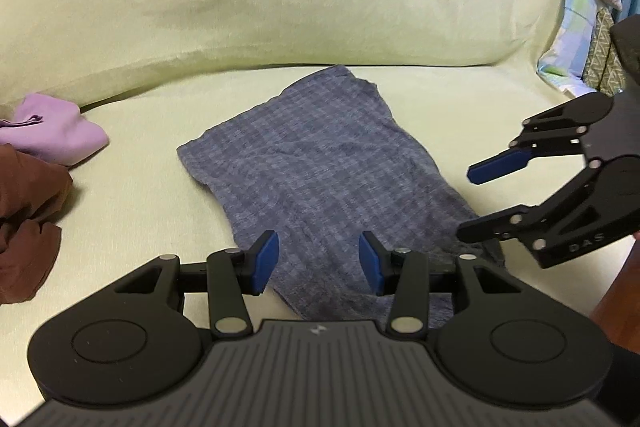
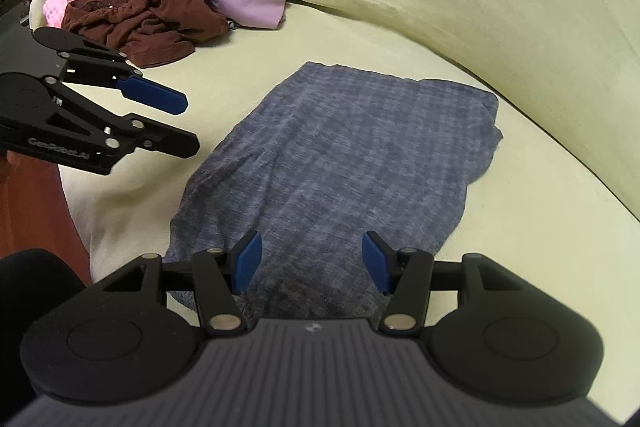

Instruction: Fold clothes

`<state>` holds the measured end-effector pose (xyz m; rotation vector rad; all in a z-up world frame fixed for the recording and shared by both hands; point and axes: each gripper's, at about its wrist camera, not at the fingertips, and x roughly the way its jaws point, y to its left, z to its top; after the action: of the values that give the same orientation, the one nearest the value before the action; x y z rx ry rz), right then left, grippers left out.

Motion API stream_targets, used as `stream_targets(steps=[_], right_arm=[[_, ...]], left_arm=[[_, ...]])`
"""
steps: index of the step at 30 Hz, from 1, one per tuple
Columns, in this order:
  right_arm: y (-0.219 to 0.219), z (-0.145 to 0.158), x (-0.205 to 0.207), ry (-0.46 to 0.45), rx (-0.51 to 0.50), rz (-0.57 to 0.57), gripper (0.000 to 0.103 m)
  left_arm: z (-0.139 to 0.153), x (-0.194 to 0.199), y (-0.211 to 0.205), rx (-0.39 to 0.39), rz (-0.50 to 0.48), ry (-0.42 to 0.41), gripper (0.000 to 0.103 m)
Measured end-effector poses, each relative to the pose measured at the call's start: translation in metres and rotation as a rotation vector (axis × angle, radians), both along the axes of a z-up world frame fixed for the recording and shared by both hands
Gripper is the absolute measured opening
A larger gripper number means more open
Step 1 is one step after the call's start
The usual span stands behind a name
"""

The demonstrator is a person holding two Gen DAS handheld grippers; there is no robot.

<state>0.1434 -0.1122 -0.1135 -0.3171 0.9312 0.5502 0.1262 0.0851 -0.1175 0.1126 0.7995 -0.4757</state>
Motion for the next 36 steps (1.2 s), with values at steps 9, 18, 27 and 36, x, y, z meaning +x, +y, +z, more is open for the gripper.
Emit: stream_targets(steps=[9, 18, 27, 36], right_arm=[[-0.007, -0.005, 0.007, -0.004, 0.012, 0.024, 0.052], [-0.017, -0.013, 0.026, -0.027, -0.004, -0.032, 0.061], [-0.068, -0.023, 0.029, -0.011, 0.071, -0.232, 0.072], [-0.069, -0.044, 0.015, 0.059, 0.091, -0.247, 0.074]], left_arm=[[0.001, -0.010, 0.002, -0.004, 0.007, 0.005, 0.050], [-0.018, -0.008, 0.005, -0.016, 0.018, 0.047, 0.050], [-0.039, -0.009, 0.002, -0.079, 0.039, 0.100, 0.050], [-0.080, -0.027, -0.023, 0.061, -0.022, 0.162, 0.050]])
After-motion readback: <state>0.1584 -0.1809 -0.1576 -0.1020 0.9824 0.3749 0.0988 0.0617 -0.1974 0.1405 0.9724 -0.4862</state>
